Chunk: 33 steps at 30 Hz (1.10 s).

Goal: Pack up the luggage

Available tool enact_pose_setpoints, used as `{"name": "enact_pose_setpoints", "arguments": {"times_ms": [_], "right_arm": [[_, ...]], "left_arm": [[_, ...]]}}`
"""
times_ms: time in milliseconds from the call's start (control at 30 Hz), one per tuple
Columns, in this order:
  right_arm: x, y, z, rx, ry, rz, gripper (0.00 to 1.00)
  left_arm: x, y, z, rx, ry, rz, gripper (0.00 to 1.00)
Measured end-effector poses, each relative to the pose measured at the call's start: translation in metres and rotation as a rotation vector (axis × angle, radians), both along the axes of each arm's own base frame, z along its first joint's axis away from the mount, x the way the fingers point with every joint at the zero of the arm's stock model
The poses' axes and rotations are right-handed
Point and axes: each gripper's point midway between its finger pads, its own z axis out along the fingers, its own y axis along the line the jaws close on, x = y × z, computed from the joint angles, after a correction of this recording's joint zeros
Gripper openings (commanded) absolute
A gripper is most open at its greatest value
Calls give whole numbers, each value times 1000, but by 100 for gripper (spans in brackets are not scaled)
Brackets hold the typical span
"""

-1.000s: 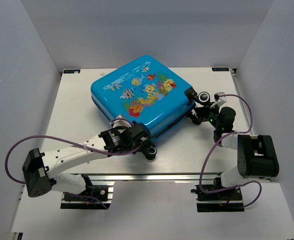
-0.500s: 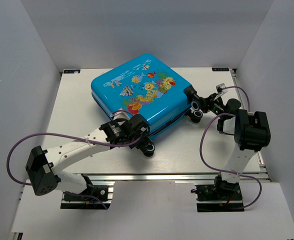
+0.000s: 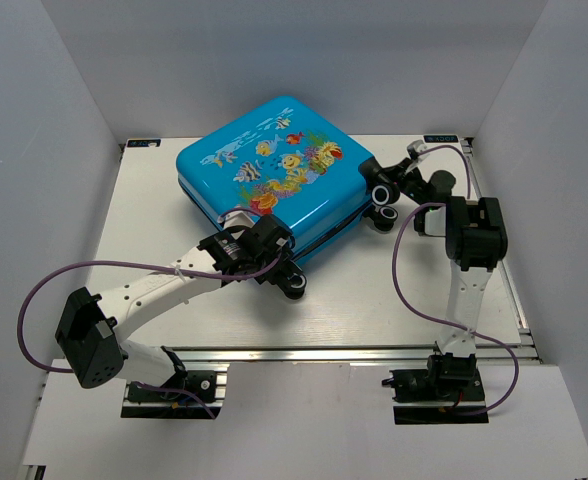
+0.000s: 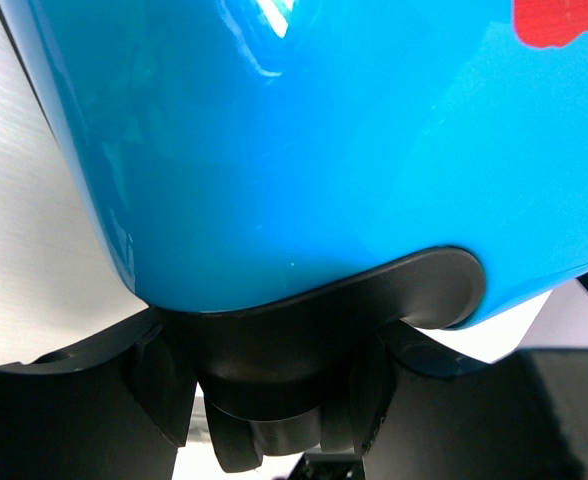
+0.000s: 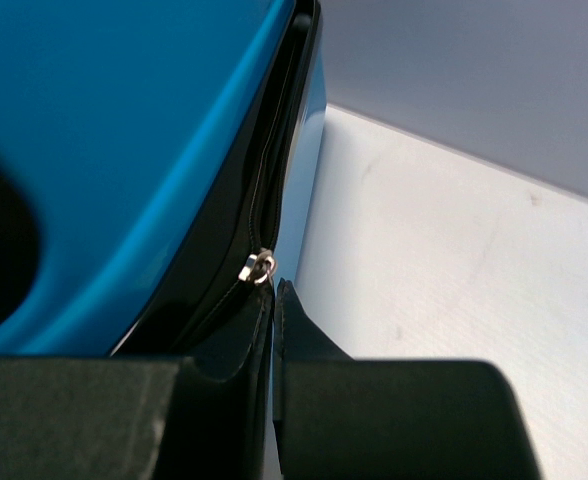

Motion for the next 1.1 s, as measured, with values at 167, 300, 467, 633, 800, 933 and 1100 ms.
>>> {"name": "enact_pose_setpoints", "arguments": {"times_ms": [167, 300, 467, 633, 800, 933, 1100], "right_arm": [[45, 46, 8, 17, -111, 33, 0], [73, 91, 17, 30, -212, 85, 0], [78, 132, 14, 45, -237, 86, 0], [53, 132, 7, 27, -181, 30, 0], [5, 102, 4, -26, -80, -90, 0], [-59, 64, -6, -96, -30, -207, 0], [-125, 35, -11, -168, -41, -294, 0]], "left_arm": [[8, 13, -2, 12, -11, 39, 0], [16, 26, -2, 21, -26, 94, 0], [16, 57, -3, 111, -32, 157, 0], [3, 79, 1, 217, 0, 145, 98], [-22, 99, 13, 345, 77, 76, 98], [-14, 103, 47, 374, 16, 65, 98], [4, 104, 90, 367, -98, 88, 98]]}}
